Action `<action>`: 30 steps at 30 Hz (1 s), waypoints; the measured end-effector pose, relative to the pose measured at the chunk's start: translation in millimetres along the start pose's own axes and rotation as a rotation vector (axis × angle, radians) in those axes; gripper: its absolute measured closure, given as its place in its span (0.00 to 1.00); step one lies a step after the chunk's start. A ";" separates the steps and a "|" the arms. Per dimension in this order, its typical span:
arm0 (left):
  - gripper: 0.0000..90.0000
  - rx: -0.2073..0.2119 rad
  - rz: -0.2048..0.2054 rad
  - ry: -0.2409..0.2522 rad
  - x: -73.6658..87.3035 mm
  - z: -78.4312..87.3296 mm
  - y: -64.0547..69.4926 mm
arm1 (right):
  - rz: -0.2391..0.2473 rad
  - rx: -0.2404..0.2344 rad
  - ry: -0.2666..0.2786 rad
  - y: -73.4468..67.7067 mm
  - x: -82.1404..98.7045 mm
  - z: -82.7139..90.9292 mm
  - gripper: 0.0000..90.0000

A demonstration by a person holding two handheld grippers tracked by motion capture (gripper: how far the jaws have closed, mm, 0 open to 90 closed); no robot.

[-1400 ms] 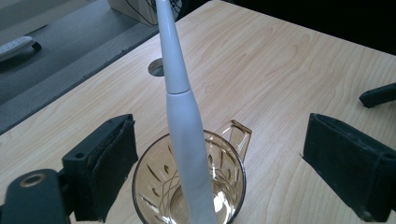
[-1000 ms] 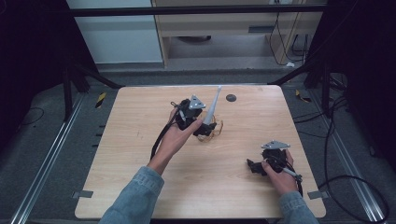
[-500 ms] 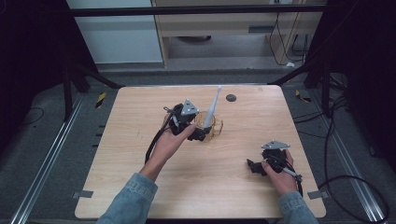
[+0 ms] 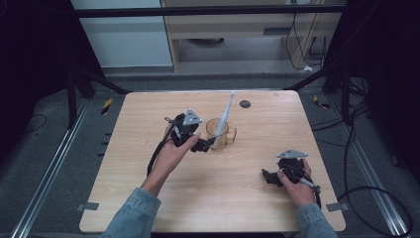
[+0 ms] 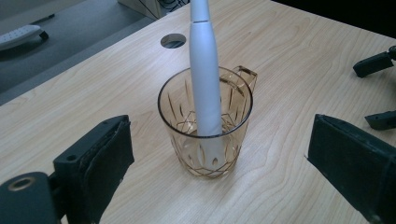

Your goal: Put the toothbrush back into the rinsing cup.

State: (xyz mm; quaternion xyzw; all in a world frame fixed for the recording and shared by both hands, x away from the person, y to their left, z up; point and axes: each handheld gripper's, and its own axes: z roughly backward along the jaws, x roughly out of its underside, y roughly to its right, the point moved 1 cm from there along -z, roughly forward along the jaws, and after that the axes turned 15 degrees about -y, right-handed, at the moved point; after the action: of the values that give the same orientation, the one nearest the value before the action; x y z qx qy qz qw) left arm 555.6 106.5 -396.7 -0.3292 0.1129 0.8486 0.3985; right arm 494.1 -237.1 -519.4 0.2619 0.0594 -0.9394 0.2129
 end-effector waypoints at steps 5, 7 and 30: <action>0.07 -0.002 0.009 -0.010 9.1 0.6 -4.5 | -0.001 -0.002 -0.001 -0.1 0.0 0.2 0.00; 0.07 -0.012 0.015 -0.013 13.3 0.8 -7.1 | -0.001 -0.003 -0.001 -0.1 0.0 0.2 0.00; 0.08 -0.040 0.115 -0.068 58.7 3.9 -43.0 | 0.003 0.002 0.002 0.2 0.0 -0.3 0.00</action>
State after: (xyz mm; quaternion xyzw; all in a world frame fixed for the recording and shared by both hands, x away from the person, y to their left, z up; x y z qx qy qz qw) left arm 558.7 171.8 -428.8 -0.3009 0.1008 0.8829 0.3461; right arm 494.3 -237.3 -519.7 0.2631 0.0580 -0.9389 0.2140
